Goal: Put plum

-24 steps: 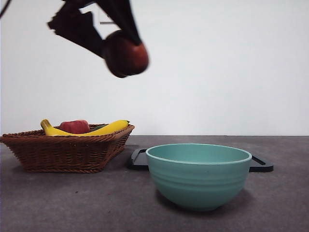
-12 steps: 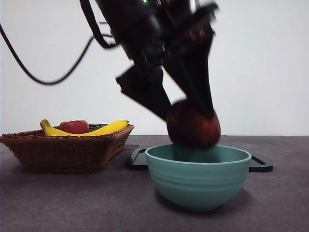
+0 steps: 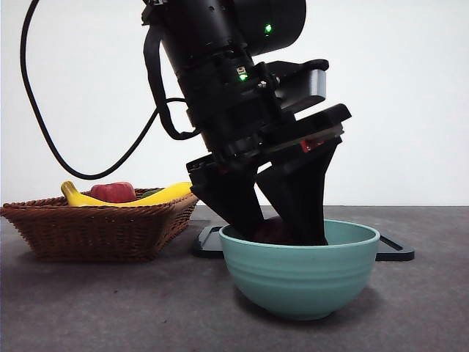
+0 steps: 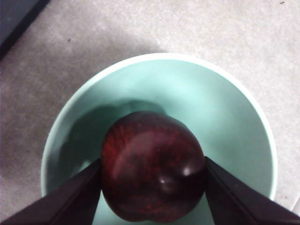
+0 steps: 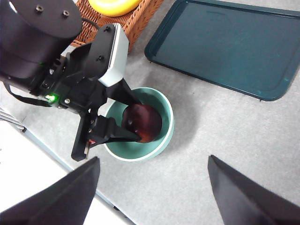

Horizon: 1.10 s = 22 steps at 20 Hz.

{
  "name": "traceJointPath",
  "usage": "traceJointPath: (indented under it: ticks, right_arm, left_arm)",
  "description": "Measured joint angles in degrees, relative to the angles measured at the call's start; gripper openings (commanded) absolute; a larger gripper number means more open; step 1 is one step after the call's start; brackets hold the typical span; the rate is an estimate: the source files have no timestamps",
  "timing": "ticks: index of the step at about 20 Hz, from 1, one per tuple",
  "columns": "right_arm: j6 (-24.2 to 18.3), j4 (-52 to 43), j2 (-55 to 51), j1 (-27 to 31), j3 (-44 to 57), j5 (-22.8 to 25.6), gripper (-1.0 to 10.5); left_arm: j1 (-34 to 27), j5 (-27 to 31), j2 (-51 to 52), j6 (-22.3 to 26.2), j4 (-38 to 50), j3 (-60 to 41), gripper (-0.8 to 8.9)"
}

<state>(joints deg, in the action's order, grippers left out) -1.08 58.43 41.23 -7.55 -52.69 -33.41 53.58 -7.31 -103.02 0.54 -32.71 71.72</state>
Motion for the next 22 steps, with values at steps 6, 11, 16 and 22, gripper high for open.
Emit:
traceJointPath:
  ticks: [6,11,16,22]
  right_arm:
    - [0.00,0.00,0.00,0.00,0.00,-0.02,3.7]
    - [0.00,0.00,0.00,-0.02,0.00,-0.02,3.7]
    - [0.00,-0.02,0.00,0.00,0.00,-0.02,3.7]
    - [0.00,0.00,0.00,-0.02,0.00,-0.02,3.7]
  left_arm:
    - [0.24,-0.02,0.00,0.02,0.22,0.00,4.09]
    - [0.24,-0.02,0.00,0.00,-1.46,0.85,4.06]
    - [0.22,0.00,3.63,0.00,-3.15,4.59,4.06]
    - [-4.44,0.00,16.00,-0.74,-4.46,6.01,4.06]
